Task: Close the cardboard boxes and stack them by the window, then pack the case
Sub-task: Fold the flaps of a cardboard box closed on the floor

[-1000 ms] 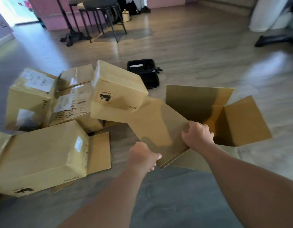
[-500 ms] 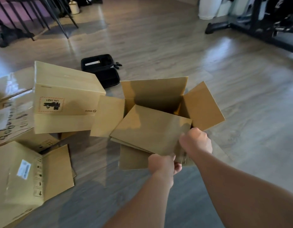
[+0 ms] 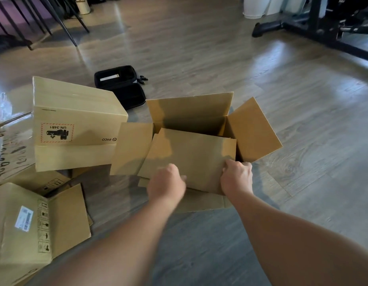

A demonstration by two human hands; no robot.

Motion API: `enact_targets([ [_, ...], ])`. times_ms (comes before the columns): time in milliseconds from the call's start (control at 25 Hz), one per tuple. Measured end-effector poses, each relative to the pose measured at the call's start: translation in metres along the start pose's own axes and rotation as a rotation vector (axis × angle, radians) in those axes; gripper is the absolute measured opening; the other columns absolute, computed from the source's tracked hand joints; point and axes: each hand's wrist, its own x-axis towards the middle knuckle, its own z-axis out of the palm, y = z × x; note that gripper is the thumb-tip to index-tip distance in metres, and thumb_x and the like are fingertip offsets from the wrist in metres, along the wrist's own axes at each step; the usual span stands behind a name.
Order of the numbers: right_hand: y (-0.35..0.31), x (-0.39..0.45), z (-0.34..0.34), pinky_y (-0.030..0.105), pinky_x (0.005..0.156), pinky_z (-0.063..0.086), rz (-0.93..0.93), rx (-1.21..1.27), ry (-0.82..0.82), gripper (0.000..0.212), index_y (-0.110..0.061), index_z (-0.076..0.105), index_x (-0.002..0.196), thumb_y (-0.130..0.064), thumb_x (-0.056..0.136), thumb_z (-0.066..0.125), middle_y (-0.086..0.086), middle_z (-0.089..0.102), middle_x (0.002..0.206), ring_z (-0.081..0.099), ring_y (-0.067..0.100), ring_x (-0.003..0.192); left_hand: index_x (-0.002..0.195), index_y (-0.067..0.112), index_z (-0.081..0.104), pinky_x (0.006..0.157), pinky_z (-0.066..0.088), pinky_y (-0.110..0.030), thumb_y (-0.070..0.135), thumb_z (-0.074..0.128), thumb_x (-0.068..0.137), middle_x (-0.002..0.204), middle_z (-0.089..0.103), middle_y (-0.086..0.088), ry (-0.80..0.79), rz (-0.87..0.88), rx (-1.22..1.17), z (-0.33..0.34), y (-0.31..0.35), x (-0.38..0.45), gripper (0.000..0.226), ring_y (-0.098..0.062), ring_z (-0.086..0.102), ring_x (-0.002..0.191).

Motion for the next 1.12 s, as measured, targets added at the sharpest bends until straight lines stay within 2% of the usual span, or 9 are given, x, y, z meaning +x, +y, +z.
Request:
enact_targets([
  [120,0.009,0.005,-0.001,0.038,0.08,0.04,-0.073,-0.014,0.027,0.02,-0.006,0.065,0.098,-0.006,0.1,0.045,0.017,0.048,0.113,0.047,0.035,0.096,0.1,0.013,0.061,0.074,0.052,-0.036,0.039,0.067,0.092,0.099,0.059,-0.009,0.13,0.048,0.181,-0.018,-0.033,0.025,0.028,-0.03,0.059,0.095],
  [200,0.011,0.005,0.001,0.037,0.079,0.037,-0.088,-0.03,0.045,0.021,-0.009,0.063,0.095,-0.003,0.099,0.043,0.016,0.052,0.108,0.048,0.036,0.098,0.101,0.014,0.06,0.075,0.05,-0.039,0.043,0.07,0.089,0.108,0.061,-0.011,0.06,-0.016,0.213,-0.021,-0.045,0.035,0.033,-0.033,0.058,0.102],
  [280,0.009,0.005,0.005,0.037,0.079,0.035,-0.1,-0.087,0.052,0.023,-0.014,0.06,0.096,-0.003,0.099,0.039,0.014,0.057,0.103,0.05,0.035,0.099,0.087,0.015,0.054,0.067,0.047,-0.035,0.041,0.071,0.09,0.095,0.064,-0.009,-0.024,-0.08,0.134,-0.019,-0.048,0.043,0.032,-0.03,0.058,0.087],
  [400,0.006,0.006,0.007,0.042,0.086,0.039,-0.069,-0.127,0.046,0.021,-0.017,0.057,0.098,-0.007,0.095,0.039,0.012,0.058,0.109,0.047,0.034,0.101,0.069,0.018,0.04,0.052,0.035,-0.026,0.027,0.073,0.088,0.069,0.046,0.001,0.001,-0.124,0.072,-0.009,-0.045,0.049,0.039,-0.021,0.046,0.068],
  [520,0.002,0.008,0.005,0.048,0.093,0.038,-0.027,-0.1,0.044,0.02,-0.021,0.055,0.102,-0.013,0.089,0.042,0.012,0.053,0.119,0.039,0.035,0.107,0.071,0.018,0.043,0.044,0.026,-0.024,0.02,0.075,0.083,0.07,0.046,0.002,0.012,-0.182,-0.021,-0.007,-0.038,0.054,0.035,-0.022,0.046,0.068],
  [640,-0.004,0.027,-0.005,0.048,0.096,0.037,-0.077,-0.076,0.024,0.035,-0.024,0.06,0.114,-0.013,0.083,0.047,0.01,0.054,0.116,0.04,0.036,0.108,0.088,0.014,0.057,0.056,0.037,-0.025,0.017,0.077,0.078,0.078,0.049,0.003,-0.014,-0.186,-0.097,-0.005,-0.035,0.063,0.023,-0.024,0.049,0.077],
  [920,-0.015,0.076,-0.011,0.043,0.085,0.048,-0.143,-0.075,-0.021,0.035,-0.016,0.058,0.128,-0.02,0.093,0.052,0.008,0.045,0.129,0.048,0.032,0.117,0.112,0.012,0.066,0.067,0.04,-0.021,0.011,0.079,0.075,0.105,0.061,-0.003,-0.069,-0.112,-0.198,0.001,-0.036,0.07,0.039,-0.022,0.059,0.099],
  [1000,-0.012,0.08,-0.004,0.041,0.081,0.047,-0.168,-0.116,-0.067,0.03,-0.015,0.059,0.124,-0.02,0.096,0.05,0.006,0.04,0.135,0.047,0.031,0.12,0.109,0.006,0.065,0.073,0.041,-0.025,0.013,0.077,0.077,0.112,0.06,-0.009,-0.08,0.012,-0.048,0.006,-0.035,0.065,0.035,-0.027,0.058,0.106],
  [1120,-0.01,0.079,0.01,0.047,0.104,0.046,-0.213,-0.132,-0.204,0.042,-0.018,0.056,0.137,-0.031,0.097,0.059,0.004,0.021,0.162,0.038,0.032,0.139,0.088,0.009,0.059,0.08,0.048,-0.033,0.025,0.076,0.083,0.107,0.055,-0.005,-0.114,0.159,0.08,0.001,-0.036,0.062,0.024,-0.029,0.057,0.106],
])
